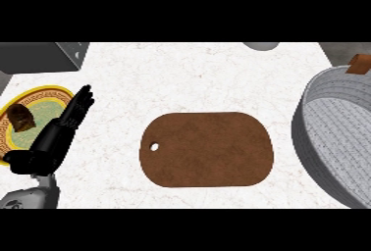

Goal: Pick the croissant from the cutting board and place it in the basket

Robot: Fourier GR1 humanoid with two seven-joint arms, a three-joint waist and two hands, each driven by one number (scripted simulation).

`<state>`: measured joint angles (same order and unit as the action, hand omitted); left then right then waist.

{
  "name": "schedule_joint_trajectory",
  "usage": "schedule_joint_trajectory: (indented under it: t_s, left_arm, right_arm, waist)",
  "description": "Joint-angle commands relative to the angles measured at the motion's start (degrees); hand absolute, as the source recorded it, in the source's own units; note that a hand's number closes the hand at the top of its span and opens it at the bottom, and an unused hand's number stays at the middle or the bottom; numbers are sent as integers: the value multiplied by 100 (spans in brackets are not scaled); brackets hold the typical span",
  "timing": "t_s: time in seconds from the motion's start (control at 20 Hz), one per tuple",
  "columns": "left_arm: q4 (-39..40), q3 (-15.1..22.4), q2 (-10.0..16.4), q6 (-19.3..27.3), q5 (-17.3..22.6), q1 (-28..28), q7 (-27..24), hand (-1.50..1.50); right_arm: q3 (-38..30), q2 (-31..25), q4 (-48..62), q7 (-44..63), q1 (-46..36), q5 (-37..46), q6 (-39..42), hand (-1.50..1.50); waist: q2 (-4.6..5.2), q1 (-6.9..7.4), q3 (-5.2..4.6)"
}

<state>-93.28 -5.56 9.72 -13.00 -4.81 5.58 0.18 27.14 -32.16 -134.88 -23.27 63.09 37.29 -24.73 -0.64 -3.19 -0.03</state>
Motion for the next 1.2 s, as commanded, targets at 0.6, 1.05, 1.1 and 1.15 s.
schedule_joint_trajectory:
  t_s: [0.6,1.05,1.1,1.15]
  left_arm:
    - [-132,115,-13,-126,75,222,156,0]
    - [94,194,-49,-49,-94,374,110,0]
    - [129,163,-57,-88,-4,487,139,0]
    - [7,260,-95,-72,-67,407,169,0]
  right_arm:
    - [-1429,-22,-1716,1135,326,-1380,-394,150]
    - [-2347,317,-1329,2444,-1355,-2053,-485,150]
    - [-2550,297,-1239,2622,-1620,-2092,-477,150]
    - [-2770,300,-1127,2943,-1808,-2099,-463,150]
  waist:
    - [117,325,-16]
    - [140,421,-11]
    - [146,429,-11]
    - [139,483,-12]
